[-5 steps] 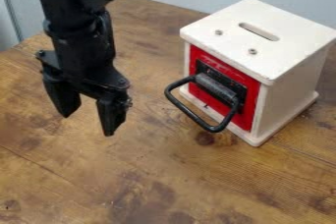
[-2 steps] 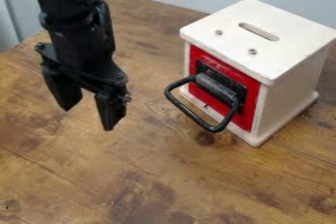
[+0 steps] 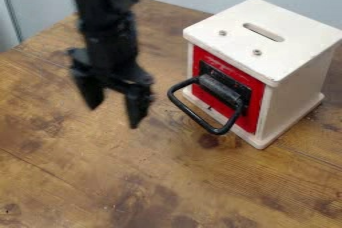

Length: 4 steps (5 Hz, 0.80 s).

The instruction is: Close the drawer

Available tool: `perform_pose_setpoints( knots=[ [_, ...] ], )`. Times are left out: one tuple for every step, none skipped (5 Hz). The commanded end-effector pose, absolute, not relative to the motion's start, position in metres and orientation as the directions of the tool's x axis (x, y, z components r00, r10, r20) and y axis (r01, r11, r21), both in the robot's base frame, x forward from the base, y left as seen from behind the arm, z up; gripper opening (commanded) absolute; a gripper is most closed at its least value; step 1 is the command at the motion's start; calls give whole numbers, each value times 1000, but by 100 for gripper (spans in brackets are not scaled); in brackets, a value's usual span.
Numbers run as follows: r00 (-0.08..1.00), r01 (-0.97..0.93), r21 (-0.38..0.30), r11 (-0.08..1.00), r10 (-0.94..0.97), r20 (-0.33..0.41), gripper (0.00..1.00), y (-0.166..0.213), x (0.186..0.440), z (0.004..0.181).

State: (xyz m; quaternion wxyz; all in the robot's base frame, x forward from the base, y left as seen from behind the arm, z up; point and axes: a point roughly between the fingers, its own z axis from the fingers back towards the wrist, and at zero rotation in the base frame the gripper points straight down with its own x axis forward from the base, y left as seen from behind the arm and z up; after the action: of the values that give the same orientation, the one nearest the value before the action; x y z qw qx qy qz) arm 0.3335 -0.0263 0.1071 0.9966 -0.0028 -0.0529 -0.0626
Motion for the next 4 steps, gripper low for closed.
perform_pose_setpoints(
  knots=[
    [951,269,2,963,-266,157,100,-62,375,132],
    [921,357,8,934,-353,164,100,-90,403,134],
    [902,398,15,917,-394,175,100,-92,421,128],
    [908,382,15,924,-378,179,100,-87,435,113]
  ],
)
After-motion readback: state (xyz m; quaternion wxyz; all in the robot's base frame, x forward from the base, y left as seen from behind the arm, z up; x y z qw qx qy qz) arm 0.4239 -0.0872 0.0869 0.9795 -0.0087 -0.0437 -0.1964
